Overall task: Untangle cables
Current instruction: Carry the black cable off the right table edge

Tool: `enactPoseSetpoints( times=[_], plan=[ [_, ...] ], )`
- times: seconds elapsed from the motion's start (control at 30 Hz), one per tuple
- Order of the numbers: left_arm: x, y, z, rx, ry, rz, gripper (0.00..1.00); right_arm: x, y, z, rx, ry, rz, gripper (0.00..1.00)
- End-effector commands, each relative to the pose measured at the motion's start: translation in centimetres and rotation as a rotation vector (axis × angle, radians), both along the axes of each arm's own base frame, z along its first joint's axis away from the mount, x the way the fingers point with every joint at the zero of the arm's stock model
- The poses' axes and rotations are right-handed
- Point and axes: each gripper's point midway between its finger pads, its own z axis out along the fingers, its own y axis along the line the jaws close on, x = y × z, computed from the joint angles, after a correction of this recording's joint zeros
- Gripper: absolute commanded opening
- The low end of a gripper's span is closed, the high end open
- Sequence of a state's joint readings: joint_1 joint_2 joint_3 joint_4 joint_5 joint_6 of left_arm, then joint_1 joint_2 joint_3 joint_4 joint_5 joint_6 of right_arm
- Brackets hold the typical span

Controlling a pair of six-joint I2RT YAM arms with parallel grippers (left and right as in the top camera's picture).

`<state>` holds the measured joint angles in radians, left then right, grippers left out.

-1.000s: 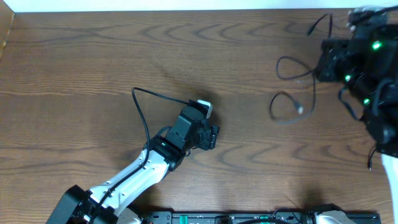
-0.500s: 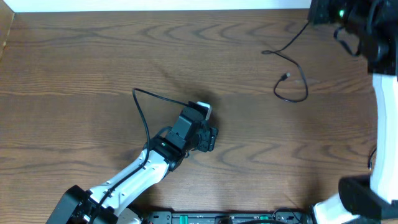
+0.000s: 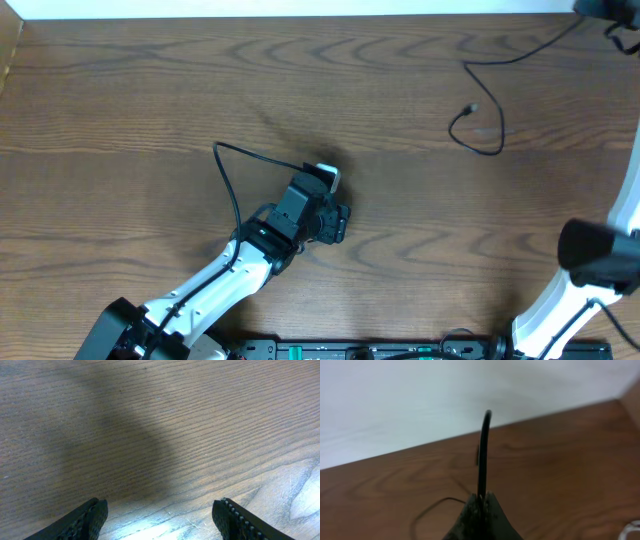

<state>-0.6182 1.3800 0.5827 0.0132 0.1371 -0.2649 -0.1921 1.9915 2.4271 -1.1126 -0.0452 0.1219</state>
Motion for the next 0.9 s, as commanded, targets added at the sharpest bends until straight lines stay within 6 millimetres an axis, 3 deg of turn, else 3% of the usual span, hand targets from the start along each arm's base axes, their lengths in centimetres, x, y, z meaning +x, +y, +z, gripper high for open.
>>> enactPoseSetpoints(
  times=[0.0,0.1,0.17,0.37,0.47,0.57,0.7,0.87],
  plan=[
    [0.0,-0.2,0.2,-0.006,-0.006,-0.013,0.73,0.2,-7.3,-2.6,-0.069,0.053,-0.175,0.01],
    [0.0,-0.2,0.2,-0.008,-0.009,-0.013,0.73,-0.2,-11.2,-3.5,-0.094,0.064,-0.266,0.01],
    [0.1,-0.3,0.3,-0.012,-0.015,-0.013,0.73,-0.9,-14.1,-2.8,-0.126,0.040,-0.340,0.01],
    [0.7,-0.7,0.9,-0.033,-0.044,-0.013,0.73,-3.9,-19.5,3.6,-0.178,-0.114,-0.471,0.01],
    [0.9,-0.8,1.2,-0.042,-0.058,-0.013,0.73,-5.4,-20.7,7.3,-0.195,-0.207,-0.497,0.01],
    [0.9,-0.9,1.3,-0.043,-0.060,-0.013,0.73,-6.0,-21.1,9.0,-0.204,-0.254,-0.502,0.01],
    [0.9,-0.9,1.3,-0.045,-0.061,-0.014,0.73,-5.1,-21.6,8.5,-0.215,-0.255,-0.493,0.01],
    [1.2,-1.2,1.7,-0.060,-0.077,-0.017,0.73,-1.0,-21.2,3.8,-0.233,-0.174,-0.394,0.01]
  ],
)
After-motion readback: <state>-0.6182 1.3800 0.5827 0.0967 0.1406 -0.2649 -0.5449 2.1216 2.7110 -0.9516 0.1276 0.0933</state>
